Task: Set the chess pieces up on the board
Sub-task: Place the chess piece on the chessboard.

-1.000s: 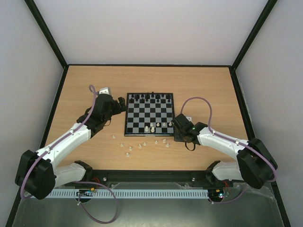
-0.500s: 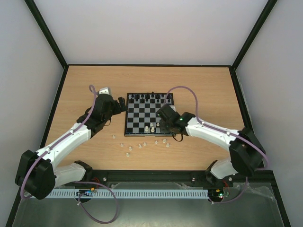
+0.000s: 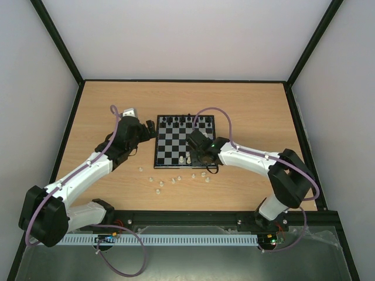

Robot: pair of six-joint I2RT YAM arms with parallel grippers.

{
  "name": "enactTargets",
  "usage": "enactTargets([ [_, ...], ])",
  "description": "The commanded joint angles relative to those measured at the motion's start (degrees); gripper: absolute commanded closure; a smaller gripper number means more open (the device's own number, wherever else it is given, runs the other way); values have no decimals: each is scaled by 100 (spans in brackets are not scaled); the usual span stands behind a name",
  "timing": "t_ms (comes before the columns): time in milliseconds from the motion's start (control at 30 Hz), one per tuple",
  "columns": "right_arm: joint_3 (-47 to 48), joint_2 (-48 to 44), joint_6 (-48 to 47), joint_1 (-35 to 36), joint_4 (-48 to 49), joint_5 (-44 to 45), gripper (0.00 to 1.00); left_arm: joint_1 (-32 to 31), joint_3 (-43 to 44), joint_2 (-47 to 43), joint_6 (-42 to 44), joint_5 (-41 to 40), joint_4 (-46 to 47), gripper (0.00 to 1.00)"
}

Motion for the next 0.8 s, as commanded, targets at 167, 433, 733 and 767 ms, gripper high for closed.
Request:
enactTargets([
  [167, 267, 354, -125, 51, -80, -73, 96, -7, -48, 4, 38, -35, 82, 1],
  [433, 309, 479, -154, 49, -53, -89, 94, -7, -52, 0, 43, -35, 83, 1],
  [733, 287, 480, -157, 52, 1, -121, 83, -7, -49, -24, 45, -30, 75, 1],
  [767, 283, 453, -153, 48, 5, -109, 83, -7, -55, -25, 42, -28, 71, 1],
])
